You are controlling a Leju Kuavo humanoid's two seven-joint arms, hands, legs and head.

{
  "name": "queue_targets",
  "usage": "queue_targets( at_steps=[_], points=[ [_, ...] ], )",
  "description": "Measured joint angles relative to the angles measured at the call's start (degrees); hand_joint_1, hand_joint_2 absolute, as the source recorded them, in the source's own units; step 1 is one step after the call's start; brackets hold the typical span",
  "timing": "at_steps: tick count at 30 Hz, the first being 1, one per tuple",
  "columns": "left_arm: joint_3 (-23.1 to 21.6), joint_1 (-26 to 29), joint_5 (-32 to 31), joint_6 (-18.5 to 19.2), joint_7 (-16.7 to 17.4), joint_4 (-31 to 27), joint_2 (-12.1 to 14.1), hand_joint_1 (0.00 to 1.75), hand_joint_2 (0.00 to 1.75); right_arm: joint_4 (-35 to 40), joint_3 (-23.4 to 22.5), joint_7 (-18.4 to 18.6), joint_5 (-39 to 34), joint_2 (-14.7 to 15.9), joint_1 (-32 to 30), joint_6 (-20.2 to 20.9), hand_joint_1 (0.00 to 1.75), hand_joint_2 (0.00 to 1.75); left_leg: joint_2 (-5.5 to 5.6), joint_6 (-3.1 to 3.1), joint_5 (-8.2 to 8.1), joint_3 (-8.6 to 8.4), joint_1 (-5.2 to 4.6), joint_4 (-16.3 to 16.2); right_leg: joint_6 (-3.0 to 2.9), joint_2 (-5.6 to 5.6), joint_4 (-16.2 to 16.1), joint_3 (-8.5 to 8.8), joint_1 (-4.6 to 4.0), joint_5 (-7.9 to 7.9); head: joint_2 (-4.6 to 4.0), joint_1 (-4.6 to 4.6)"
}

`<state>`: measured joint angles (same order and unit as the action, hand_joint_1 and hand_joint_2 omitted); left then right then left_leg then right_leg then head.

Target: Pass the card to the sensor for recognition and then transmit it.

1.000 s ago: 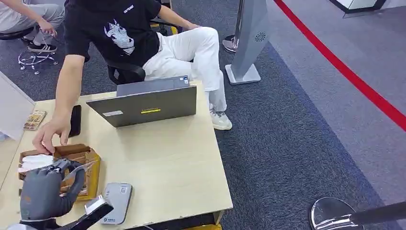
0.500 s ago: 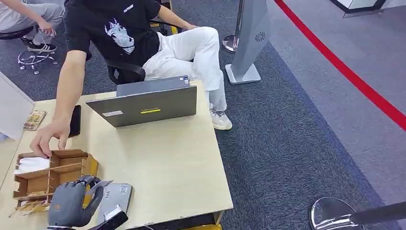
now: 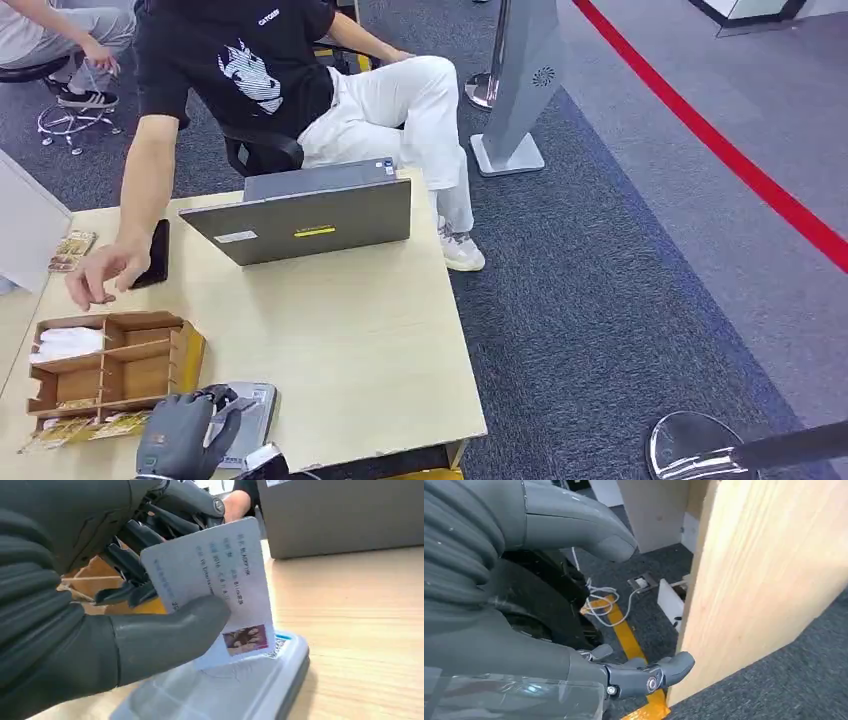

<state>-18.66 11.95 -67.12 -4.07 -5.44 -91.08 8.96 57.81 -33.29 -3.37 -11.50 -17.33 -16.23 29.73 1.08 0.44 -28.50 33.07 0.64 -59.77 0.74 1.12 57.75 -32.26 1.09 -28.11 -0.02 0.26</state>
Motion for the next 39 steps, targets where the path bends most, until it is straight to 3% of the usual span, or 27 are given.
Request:
queue_targets(
  at_steps=[7,12,16,26,35,36,39],
  points=[
    [-0.81,-0.63,1.42,-4.07,-1.12,0.81,0.63,1.75,1.75,-0.59,-0.61,-0.24,-0.66,0.00,0.06,0.09,0.00,1.75,0.00,0.00,0.00,-0.02,0.00,0.01,0.00,-0.03,0.00,0.00,0.00,0.00,0.00,0.00],
    [-0.31,-1.71,0.70,-5.66,-4.53,-4.48,0.30,1.75,1.75,0.15,-0.46,1.84,-3.74,0.00,-0.15,-2.17,0.00,1.75,0.01,0.00,0.02,-0.03,0.00,0.00,0.01,-0.03,0.00,-0.01,0.00,0.02,0.00,0.00],
    [2.88,-6.00,-0.15,-4.04,-5.38,-9.87,-0.31,1.75,1.75,0.87,0.46,2.62,-4.09,0.00,-0.07,-3.15,0.00,1.75,0.02,0.01,0.05,-0.03,0.01,-0.01,-0.02,-0.04,0.01,0.01,-0.01,0.06,0.00,-0.02],
    [10.14,-18.06,-3.06,-0.83,-1.64,-9.28,0.77,1.75,1.75,0.76,0.81,2.93,0.94,0.00,0.13,-1.88,0.00,1.75,0.01,-0.04,0.12,-0.03,0.03,0.00,-0.08,-0.05,0.06,0.00,-0.02,0.10,0.00,0.00],
    [14.18,-21.92,-3.85,-0.42,-0.18,-5.24,2.03,1.75,1.75,0.41,0.81,3.10,2.25,0.00,0.17,-0.98,0.00,1.75,-0.01,-0.04,0.12,-0.02,0.01,0.00,-0.08,-0.02,0.06,-0.01,-0.01,0.10,0.00,0.00],
    [14.62,-21.99,-3.82,-0.31,-0.04,-4.94,2.03,0.05,1.75,0.37,0.81,3.10,2.47,0.00,0.17,-0.94,0.00,1.75,-0.01,-0.04,0.12,-0.01,0.02,0.00,-0.08,-0.02,0.06,-0.01,-0.01,0.10,0.00,-0.02],
    [15.36,-22.02,-3.78,-0.17,-0.04,-4.37,2.10,0.00,1.75,0.35,0.81,3.08,2.62,0.00,0.17,-0.96,0.00,1.75,-0.01,-0.04,0.12,0.00,0.02,0.00,-0.08,-0.02,0.06,-0.01,-0.01,0.10,0.00,-0.02]
  ],
)
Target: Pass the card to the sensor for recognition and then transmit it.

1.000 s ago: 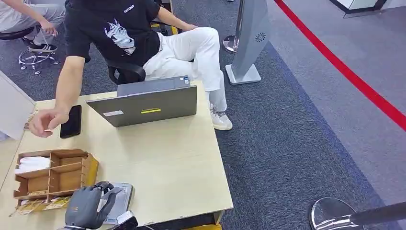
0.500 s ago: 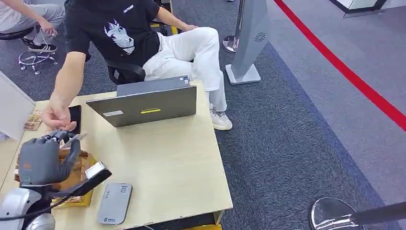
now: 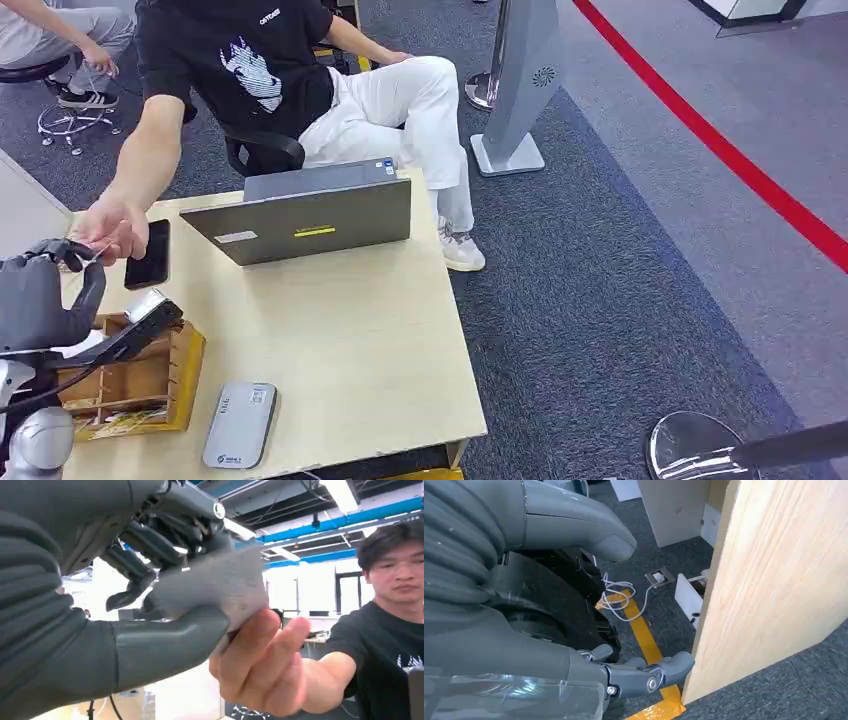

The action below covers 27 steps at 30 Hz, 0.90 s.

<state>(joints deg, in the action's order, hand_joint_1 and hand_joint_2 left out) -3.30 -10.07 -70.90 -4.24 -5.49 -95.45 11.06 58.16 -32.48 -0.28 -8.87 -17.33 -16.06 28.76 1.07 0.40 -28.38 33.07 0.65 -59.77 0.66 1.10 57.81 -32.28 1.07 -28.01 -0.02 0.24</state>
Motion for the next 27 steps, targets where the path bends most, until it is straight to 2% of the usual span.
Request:
queue_targets(
  at_steps=[4,7,11,15,19,24,27],
  points=[
    [1.16,1.39,2.17,0.11,-1.34,-0.13,-0.09,0.00,1.75,0.07,0.00,-1.03,-1.44,0.00,-0.05,-0.85,0.00,1.75,-0.01,0.01,-0.02,0.02,-0.01,0.00,0.00,0.02,0.00,0.00,0.01,-0.01,0.00,0.02],
    [1.35,5.33,3.94,0.18,-4.24,-2.58,-0.15,0.00,1.75,-0.09,0.00,-3.21,-2.41,0.00,-0.10,-1.27,0.00,1.75,-0.04,0.01,-0.07,0.01,-0.01,0.00,0.02,0.09,-0.02,-0.04,0.01,-0.04,0.00,0.02],
    [1.20,9.93,4.53,1.33,-6.82,-5.44,0.72,0.00,1.75,-0.15,0.00,-4.04,-3.34,0.00,-0.11,-1.77,0.00,1.75,-0.07,0.00,-0.08,0.02,-0.01,0.01,0.04,0.11,-0.03,-0.05,0.01,-0.05,0.00,0.04],
    [-1.71,15.02,3.41,2.25,-8.44,-7.96,5.98,0.00,1.75,-0.07,-0.09,-4.02,-4.20,0.00,-0.15,-2.34,0.00,1.75,-0.11,-0.01,-0.08,-0.01,0.01,0.01,0.03,0.15,-0.02,-0.09,-0.01,-0.06,0.00,0.02],
    [-5.40,19.24,3.21,2.38,-8.24,-9.86,11.32,0.00,1.75,-0.07,-0.81,-4.00,-3.87,0.00,-0.21,-1.75,0.00,1.75,-0.10,-0.01,-0.08,0.01,0.02,0.03,0.02,0.13,-0.01,-0.08,-0.02,-0.06,0.00,0.02],
    [-10.53,22.78,2.86,1.16,-5.05,-11.02,16.89,0.00,1.75,-0.07,-1.77,-4.07,-3.89,0.00,-0.31,-1.51,0.00,1.75,-0.10,-0.01,-0.08,0.01,0.02,0.04,0.02,0.13,-0.02,-0.08,-0.02,-0.06,0.00,0.00],
    [-12.40,24.33,2.78,-0.55,-3.17,-10.99,18.51,0.00,1.75,-0.07,-1.95,-4.11,-4.29,0.00,-0.34,-1.53,0.00,1.75,-0.10,-0.01,-0.08,0.02,0.01,0.04,0.02,0.13,-0.02,-0.06,-0.01,-0.06,0.00,0.02]
  ],
)
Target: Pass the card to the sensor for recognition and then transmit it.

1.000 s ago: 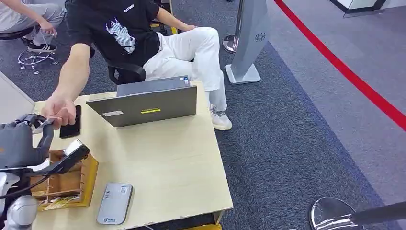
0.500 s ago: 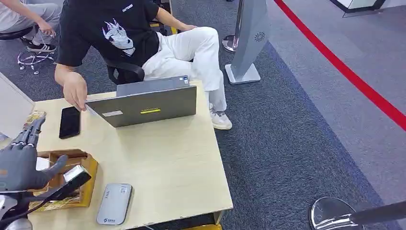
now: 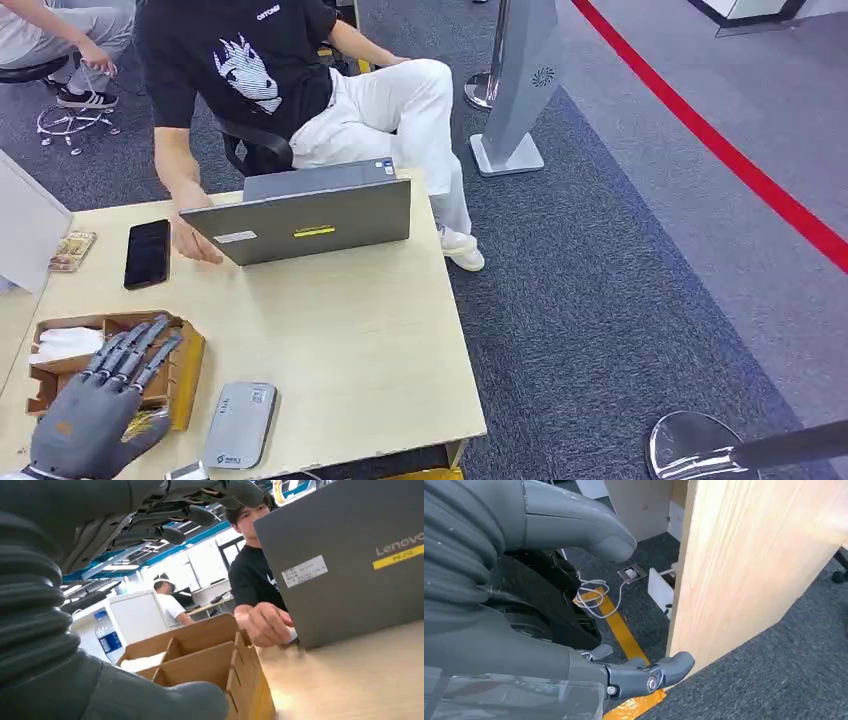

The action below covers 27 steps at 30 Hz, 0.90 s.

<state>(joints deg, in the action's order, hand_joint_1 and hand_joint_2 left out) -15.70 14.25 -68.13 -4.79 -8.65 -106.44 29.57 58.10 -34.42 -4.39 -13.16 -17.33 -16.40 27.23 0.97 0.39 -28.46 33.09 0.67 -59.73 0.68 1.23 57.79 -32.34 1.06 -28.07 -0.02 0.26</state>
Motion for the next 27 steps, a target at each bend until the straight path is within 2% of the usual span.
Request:
queue_targets(
  at_steps=[3,9,15,22,27],
  points=[
    [-1.26,1.92,0.31,-3.14,2.11,0.09,0.81,0.00,1.75,0.13,0.00,-0.13,-1.50,0.00,-0.06,-0.59,0.00,1.75,0.00,0.00,0.00,0.00,-0.01,0.00,0.00,0.01,-0.01,-0.01,0.01,0.00,0.00,0.00],
    [-1.88,4.23,0.90,-6.48,4.59,0.74,0.94,0.00,1.75,1.07,0.37,0.06,-3.93,0.00,-0.30,-2.05,0.00,1.75,0.01,0.00,0.00,0.00,-0.01,0.00,0.00,0.00,-0.01,-0.01,0.01,0.00,0.00,0.00],
    [0.35,4.92,2.65,-6.64,4.45,2.17,-2.23,0.00,1.75,2.73,2.30,0.72,-5.55,0.00,-1.11,-3.43,0.00,1.75,0.01,0.00,0.00,-0.01,-0.01,0.00,0.00,-0.01,-0.01,0.00,0.01,0.00,0.00,0.00],
    [5.82,4.51,-0.79,-6.47,1.77,6.49,-6.19,0.00,1.75,3.54,3.52,1.16,-5.53,0.00,-1.50,-3.41,0.00,1.75,0.00,0.00,0.00,-0.01,0.00,0.00,0.00,-0.01,-0.01,-0.01,0.00,0.00,0.00,0.00],
    [8.55,3.61,-1.81,-6.29,0.41,9.84,-8.00,0.00,1.75,3.56,3.54,1.16,-4.46,0.00,-1.44,-2.95,0.00,1.75,0.01,0.00,0.00,-0.01,-0.01,0.00,0.00,-0.01,-0.01,-0.01,0.00,0.00,0.00,0.00]
  ],
)
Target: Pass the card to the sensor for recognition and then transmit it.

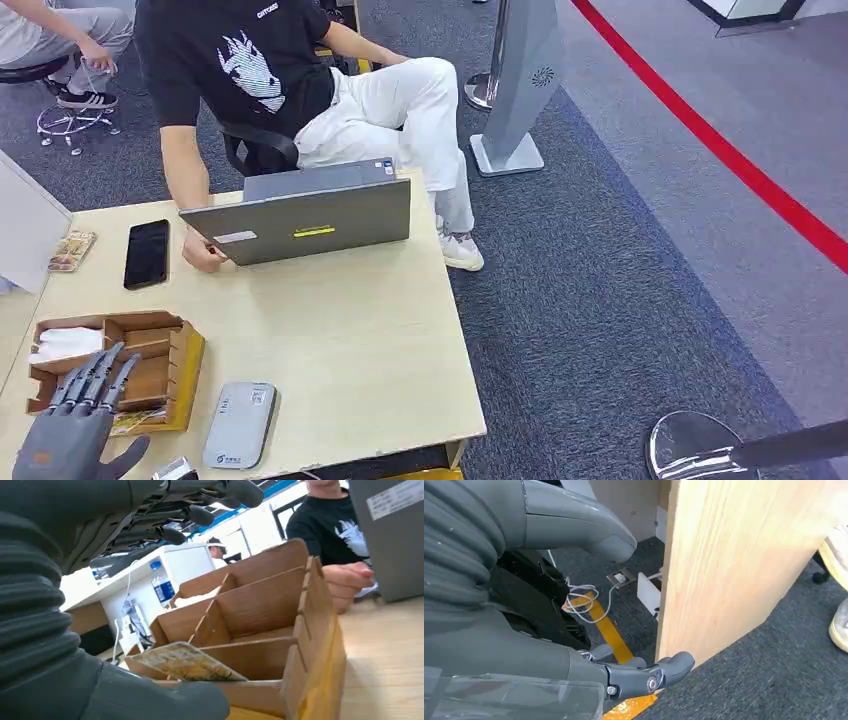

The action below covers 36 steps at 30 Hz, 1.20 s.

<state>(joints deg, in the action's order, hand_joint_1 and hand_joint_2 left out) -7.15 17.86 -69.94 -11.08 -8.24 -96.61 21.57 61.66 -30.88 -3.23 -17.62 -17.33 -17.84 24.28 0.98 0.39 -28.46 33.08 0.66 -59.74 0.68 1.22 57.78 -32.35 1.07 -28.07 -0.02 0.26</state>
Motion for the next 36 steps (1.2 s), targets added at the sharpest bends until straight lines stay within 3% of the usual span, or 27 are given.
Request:
queue_targets(
  at_steps=[16,36],
  points=[
    [4.00,-2.01,-1.40,0.28,-3.45,3.04,-4.33,0.00,1.75,-0.59,-0.26,-0.39,2.77,0.00,0.46,2.21,0.00,1.75,0.00,0.00,0.00,0.00,0.00,0.00,0.00,0.00,0.00,0.00,0.00,0.00,0.00,0.00],
    [6.51,0.10,-0.46,2.23,-3.28,2.60,-3.28,0.00,1.75,-0.55,-0.28,-0.33,0.72,0.00,0.45,0.72,0.00,1.75,0.00,0.00,0.00,0.01,0.00,0.00,0.00,0.00,0.00,0.00,0.00,0.00,0.00,0.00]
  ],
)
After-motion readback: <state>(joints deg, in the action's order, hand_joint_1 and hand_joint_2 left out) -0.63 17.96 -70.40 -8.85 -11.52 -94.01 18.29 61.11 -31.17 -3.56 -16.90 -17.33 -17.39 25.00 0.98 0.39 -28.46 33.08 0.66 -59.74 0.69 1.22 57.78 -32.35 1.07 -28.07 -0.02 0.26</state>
